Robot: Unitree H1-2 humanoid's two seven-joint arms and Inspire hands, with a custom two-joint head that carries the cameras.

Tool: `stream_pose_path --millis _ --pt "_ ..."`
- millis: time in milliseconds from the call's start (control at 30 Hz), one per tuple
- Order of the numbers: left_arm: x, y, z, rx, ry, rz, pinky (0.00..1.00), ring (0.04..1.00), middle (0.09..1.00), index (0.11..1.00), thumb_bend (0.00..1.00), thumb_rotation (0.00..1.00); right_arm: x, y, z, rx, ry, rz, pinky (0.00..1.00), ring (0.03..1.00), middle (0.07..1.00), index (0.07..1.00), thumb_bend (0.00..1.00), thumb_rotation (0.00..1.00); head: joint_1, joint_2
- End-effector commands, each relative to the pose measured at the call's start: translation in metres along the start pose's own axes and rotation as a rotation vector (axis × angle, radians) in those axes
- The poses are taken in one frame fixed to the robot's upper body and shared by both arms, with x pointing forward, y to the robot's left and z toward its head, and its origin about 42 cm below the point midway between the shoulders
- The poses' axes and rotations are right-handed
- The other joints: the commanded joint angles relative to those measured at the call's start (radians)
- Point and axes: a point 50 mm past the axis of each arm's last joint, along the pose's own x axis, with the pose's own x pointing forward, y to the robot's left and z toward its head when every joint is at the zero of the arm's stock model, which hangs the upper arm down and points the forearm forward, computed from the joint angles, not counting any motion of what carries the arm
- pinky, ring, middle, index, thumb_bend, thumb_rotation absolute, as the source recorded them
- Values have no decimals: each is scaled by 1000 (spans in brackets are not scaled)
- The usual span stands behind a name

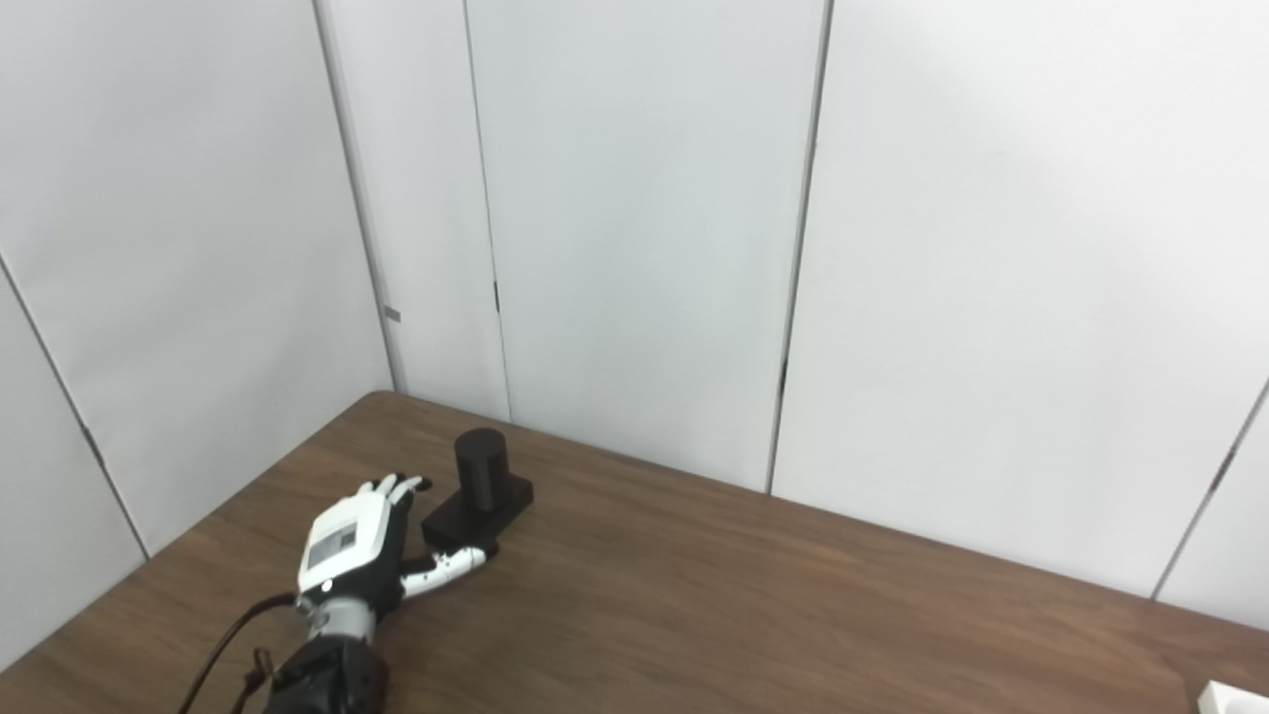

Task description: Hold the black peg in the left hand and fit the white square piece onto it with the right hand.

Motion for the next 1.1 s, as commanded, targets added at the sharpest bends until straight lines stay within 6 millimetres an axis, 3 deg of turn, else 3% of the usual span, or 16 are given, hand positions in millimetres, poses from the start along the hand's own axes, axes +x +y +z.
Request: stream_pose_path --millis 0,267,633,1067 --pt "16 16 12 23 -32 90 999 993 967 876 865 676 -9 11 -6 42 32 2 954 884 847 921 523 1000 1 2" --pt "35 5 20 48 -20 81 978 978 954 873 880 681 -10 9 -10 49 27 -3 895 862 838 912 558 1000 -3 7" --pt "49 -4 33 104 -4 55 954 954 941 889 878 694 -11 8 -10 42 18 5 930 859 828 909 578 1000 -12 18" --pt "62 -13 39 325 -39 7 887 898 869 814 896 741 -13 8 -9 44 19 4 903 852 825 907 562 1000 -18 26"
